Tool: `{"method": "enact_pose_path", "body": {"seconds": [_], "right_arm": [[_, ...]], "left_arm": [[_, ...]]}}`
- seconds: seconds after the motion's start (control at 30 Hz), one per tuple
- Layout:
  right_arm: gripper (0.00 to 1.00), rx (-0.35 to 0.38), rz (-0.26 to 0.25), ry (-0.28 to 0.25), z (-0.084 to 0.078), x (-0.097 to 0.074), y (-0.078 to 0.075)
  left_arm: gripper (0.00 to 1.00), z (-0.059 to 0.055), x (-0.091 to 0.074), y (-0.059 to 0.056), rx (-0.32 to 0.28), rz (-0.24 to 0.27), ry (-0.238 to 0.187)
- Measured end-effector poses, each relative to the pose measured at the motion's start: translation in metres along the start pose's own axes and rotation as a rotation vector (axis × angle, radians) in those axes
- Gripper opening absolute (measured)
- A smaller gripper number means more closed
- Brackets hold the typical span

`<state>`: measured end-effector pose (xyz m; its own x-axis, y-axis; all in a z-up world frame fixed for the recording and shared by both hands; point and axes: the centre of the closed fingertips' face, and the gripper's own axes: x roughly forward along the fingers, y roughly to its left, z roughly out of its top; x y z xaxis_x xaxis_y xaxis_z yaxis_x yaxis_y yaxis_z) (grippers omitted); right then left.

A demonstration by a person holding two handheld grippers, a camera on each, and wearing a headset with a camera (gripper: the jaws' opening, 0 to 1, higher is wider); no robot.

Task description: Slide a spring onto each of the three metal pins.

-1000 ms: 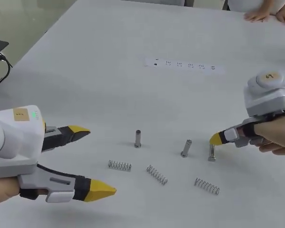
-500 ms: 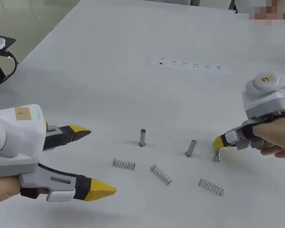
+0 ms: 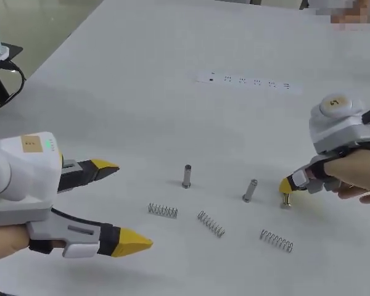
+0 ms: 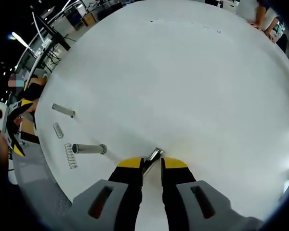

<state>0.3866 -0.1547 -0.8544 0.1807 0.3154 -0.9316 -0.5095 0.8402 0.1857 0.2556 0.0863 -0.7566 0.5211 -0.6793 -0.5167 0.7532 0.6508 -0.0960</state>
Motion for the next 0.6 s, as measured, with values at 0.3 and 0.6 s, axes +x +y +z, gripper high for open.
{"method": "enact_pose_path", "body": {"seconds": [0.3, 0.6], "right_arm": [[0.08, -0.032, -0.033, 0.012, -0.0004, -0.0014, -0.0038], [0.05, -0.091, -0.057, 0.017, -0.0018, 0.0001, -0.0033]], "left_arm": [[0.81, -0.0015, 0.0027, 0.0010, 0.008, 0.001, 0.010], [0.80, -0.0022, 0.0027, 0.0018, 0.016, 0.000, 0.014]]}}
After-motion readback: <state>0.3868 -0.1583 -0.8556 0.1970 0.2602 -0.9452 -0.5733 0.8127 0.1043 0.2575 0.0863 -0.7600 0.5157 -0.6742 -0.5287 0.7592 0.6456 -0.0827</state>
